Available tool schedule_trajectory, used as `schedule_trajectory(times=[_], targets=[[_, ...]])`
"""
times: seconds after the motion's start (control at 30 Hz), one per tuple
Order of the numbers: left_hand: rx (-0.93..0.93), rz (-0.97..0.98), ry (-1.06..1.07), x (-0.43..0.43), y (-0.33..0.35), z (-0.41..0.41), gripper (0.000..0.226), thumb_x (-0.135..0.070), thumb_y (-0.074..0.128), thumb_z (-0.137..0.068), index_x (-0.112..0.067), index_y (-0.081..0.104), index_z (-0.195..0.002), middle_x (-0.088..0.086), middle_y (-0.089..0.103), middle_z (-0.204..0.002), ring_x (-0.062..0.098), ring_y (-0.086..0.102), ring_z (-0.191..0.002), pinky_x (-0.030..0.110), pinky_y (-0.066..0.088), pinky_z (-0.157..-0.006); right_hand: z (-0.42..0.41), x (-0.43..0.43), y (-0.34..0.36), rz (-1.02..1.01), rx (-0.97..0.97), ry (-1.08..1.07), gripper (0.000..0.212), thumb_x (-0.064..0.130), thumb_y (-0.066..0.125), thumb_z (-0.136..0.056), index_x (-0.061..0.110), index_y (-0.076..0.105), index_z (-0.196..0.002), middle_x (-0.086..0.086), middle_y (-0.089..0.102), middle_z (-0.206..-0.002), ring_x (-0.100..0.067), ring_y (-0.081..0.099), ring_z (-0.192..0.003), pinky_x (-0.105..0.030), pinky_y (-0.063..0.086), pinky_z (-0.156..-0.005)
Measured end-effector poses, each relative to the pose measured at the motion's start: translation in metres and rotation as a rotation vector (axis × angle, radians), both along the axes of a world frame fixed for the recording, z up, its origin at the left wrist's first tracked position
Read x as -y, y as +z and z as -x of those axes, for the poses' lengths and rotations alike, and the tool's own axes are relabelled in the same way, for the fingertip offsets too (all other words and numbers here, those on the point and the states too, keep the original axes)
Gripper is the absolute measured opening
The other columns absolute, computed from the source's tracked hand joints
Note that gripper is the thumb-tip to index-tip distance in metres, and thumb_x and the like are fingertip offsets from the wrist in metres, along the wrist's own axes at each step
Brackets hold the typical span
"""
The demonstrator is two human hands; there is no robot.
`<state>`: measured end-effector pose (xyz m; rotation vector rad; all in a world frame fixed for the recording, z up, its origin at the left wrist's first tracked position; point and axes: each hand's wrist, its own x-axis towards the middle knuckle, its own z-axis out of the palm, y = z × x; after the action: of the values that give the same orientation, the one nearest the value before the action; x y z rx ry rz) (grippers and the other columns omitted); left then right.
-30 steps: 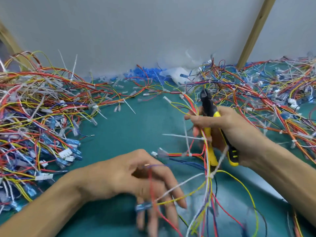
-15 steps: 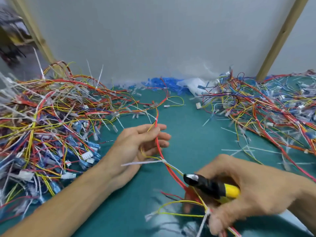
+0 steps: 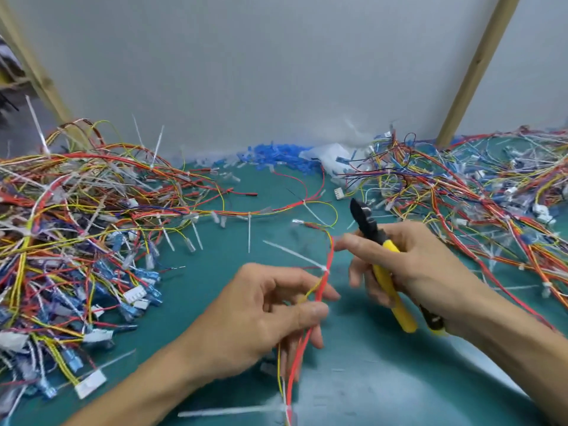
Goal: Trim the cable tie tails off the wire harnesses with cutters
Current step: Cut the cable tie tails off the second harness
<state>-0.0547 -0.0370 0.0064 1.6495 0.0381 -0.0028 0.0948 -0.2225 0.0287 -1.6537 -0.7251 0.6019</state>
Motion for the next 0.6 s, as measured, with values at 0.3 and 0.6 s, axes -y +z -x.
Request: schedule_trajectory(times=[0.3,0.6], targets=[[-0.065,-0.051,-0.152,0.010,-0.002,0.003,0.010,-0.024,0.076,-0.092,-0.015,0.074,-0.086,0.006,0.070,-0.069,0.018,0.060,-0.050,0.026,0.049,-0.050,0.008,-0.001,-0.002,-0.136,0.108,0.111,0.012,0.017,0.072,-0.090,0.007,0.069,-0.094,-0.008,0.061,-0.066,-0.019,0.047,-0.051,-0.025,0.040,-0.045],[0.190,-0.477,0.045,0.010,-0.001,0.002,0.036,-0.050,0.069,-0.090,-0.034,0.073,-0.121,-0.013,0.062,-0.118,0.012,0.056,-0.116,0.015,0.038,-0.095,0.011,-0.001,-0.001,-0.379,0.177,-0.016,0.006,0.011,0.068,-0.092,0.009,0.065,-0.097,-0.014,0.072,-0.075,-0.022,0.044,-0.051,-0.028,0.040,-0.045]])
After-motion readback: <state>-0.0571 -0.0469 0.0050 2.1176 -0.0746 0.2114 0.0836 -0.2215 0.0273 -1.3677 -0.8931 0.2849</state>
